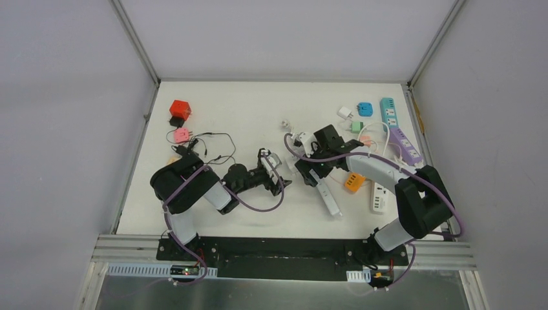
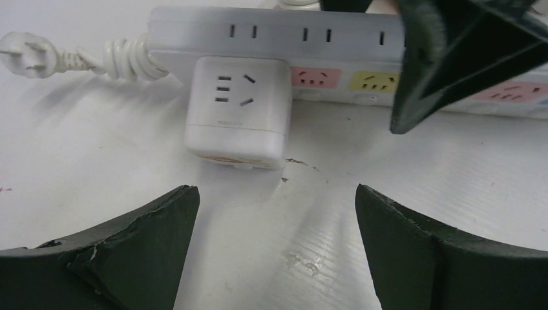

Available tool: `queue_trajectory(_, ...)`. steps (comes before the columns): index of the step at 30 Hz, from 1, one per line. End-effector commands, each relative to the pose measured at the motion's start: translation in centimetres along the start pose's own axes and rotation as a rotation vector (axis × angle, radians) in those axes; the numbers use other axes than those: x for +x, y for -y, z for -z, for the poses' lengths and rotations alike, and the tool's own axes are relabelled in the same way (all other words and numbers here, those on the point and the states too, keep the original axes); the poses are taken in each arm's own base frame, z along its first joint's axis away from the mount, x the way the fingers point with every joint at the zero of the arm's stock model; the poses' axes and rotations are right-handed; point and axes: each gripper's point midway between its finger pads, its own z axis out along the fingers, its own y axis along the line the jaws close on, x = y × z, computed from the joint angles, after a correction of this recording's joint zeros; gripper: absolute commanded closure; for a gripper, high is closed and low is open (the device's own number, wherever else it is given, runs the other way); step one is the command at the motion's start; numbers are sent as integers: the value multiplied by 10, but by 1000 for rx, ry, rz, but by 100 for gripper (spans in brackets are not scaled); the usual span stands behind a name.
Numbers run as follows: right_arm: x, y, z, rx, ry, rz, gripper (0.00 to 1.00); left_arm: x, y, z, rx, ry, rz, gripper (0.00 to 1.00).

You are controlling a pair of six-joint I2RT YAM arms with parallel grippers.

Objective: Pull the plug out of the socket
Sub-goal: Remove the plug from the socket.

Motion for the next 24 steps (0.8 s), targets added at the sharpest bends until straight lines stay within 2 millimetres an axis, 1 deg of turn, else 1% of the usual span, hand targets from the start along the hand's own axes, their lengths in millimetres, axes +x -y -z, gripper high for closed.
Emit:
queue_trajectory(1,-24,12,0,61,41,-12,12,-19,-4,-8,-16,70,-129,6)
queue_trajectory(3,-26,17,3,82,54,-16,13,-18,-3,-9,-10,69,-126,6)
queue_trajectory(5,-25,20,5,81,62,-28,18,-18,-2,-10,-7,69,-126,6)
queue_trajectory(10,-26,25,8,80,68,-46,28,-16,-7,-8,-37,57,-117,6)
queue_trajectory(11,-26,26,9,76,71,-51,32,-16,-7,-8,-41,56,-115,6)
queue_trajectory(15,-26,31,13,64,81,-81,52,-17,-10,-7,-63,53,-104,7)
queue_trajectory(17,-27,32,15,58,90,-93,57,-17,-12,-7,-70,53,-98,7)
queue_trajectory(20,-28,32,17,38,99,-114,71,-18,-12,-7,-75,54,-84,7)
queue_trajectory(24,-28,31,17,4,101,-141,87,-20,-14,-6,-90,58,-57,7)
